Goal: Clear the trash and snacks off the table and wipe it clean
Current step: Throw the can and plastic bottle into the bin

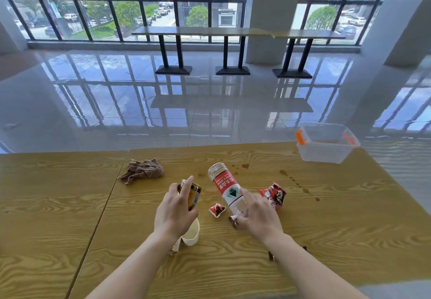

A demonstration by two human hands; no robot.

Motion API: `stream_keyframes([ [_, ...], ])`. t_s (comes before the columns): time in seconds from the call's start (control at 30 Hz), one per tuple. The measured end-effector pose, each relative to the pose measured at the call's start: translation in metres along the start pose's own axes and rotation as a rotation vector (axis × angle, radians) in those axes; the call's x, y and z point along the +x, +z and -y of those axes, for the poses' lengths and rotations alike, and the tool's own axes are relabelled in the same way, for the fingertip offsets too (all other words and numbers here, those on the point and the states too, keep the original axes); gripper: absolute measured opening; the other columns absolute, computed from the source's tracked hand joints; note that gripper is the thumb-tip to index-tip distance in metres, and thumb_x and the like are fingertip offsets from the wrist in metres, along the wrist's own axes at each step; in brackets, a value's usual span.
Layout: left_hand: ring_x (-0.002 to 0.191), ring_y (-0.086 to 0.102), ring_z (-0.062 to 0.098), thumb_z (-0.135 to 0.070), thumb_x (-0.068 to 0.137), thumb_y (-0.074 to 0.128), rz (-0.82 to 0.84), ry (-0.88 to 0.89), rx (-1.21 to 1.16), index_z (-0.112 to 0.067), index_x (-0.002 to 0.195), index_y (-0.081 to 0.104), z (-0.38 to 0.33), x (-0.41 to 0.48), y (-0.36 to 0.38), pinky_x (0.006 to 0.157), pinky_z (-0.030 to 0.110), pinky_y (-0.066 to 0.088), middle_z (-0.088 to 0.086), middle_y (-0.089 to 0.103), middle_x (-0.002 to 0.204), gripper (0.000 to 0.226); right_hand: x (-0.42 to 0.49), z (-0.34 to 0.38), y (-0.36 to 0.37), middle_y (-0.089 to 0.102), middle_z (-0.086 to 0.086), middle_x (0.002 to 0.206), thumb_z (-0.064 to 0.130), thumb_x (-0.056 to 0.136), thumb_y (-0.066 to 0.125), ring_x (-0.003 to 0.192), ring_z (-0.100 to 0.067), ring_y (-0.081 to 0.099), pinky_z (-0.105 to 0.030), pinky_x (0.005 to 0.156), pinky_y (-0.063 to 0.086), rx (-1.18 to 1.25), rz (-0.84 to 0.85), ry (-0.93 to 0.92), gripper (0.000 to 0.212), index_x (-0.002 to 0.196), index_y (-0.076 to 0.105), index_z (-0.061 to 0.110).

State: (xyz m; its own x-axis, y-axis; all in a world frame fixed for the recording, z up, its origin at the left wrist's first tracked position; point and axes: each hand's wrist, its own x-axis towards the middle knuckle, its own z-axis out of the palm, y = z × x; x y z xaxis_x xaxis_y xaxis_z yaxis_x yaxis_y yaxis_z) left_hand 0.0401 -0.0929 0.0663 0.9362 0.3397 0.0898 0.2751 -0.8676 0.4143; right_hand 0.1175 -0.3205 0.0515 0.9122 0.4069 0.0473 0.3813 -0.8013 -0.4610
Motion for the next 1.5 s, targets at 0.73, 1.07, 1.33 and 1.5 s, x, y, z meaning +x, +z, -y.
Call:
stream_keyframes([
  [0.73, 0.103, 0.056, 0.022, -0.039, 0.082, 0.07, 0.277, 0.637, -0.165, -0.038, 0.149, 0.015, -0.145, -0.089, 0.05, 0.07, 0.032, 0.054, 0.003, 0.046, 0.127, 0.087, -0.223, -0.057, -0.054, 0.059, -0.002, 0.122, 0.05, 0.087, 0.06, 0.103, -0.021, 0.056, -0.035, 0.08, 0.051, -0.04, -0.348, 0.616, 0.068, 0.145, 0.032, 0.029],
  [1.07, 0.114, 0.053, 0.018, -0.044, 0.085, 0.066, 0.476, 0.8, -0.194, -0.041, 0.15, 0.012, -0.23, -0.203, 0.133, 0.078, 0.024, 0.051, -0.001, 0.04, 0.138, 0.084, -0.371, -0.136, -0.046, 0.057, -0.005, 0.133, 0.037, 0.083, 0.067, 0.118, -0.025, 0.052, -0.032, 0.092, 0.043, 0.016, -0.401, 0.878, 0.071, 0.146, 0.039, 0.021],
  [1.33, 0.107, 0.051, 0.013, -0.05, 0.087, 0.062, 0.661, 0.699, -0.127, -0.047, 0.146, 0.01, -0.26, -0.298, 0.25, 0.075, 0.024, 0.057, -0.007, 0.038, 0.133, 0.079, -0.467, -0.222, 0.015, 0.055, 0.002, 0.129, 0.041, 0.081, 0.074, 0.112, -0.015, 0.054, -0.025, 0.084, 0.047, 0.172, -0.238, 1.058, 0.078, 0.146, 0.033, 0.029],
  [1.5, 0.1, 0.051, 0.012, -0.046, 0.089, 0.06, 0.813, 0.622, -0.057, -0.045, 0.146, 0.013, -0.253, -0.33, 0.345, 0.065, 0.017, 0.051, -0.005, 0.04, 0.131, 0.074, -0.5, -0.276, 0.078, 0.055, 0.002, 0.13, 0.041, 0.079, 0.074, 0.113, -0.017, 0.053, -0.033, 0.09, 0.052, 0.253, -0.139, 1.185, 0.077, 0.144, 0.034, 0.029],
])
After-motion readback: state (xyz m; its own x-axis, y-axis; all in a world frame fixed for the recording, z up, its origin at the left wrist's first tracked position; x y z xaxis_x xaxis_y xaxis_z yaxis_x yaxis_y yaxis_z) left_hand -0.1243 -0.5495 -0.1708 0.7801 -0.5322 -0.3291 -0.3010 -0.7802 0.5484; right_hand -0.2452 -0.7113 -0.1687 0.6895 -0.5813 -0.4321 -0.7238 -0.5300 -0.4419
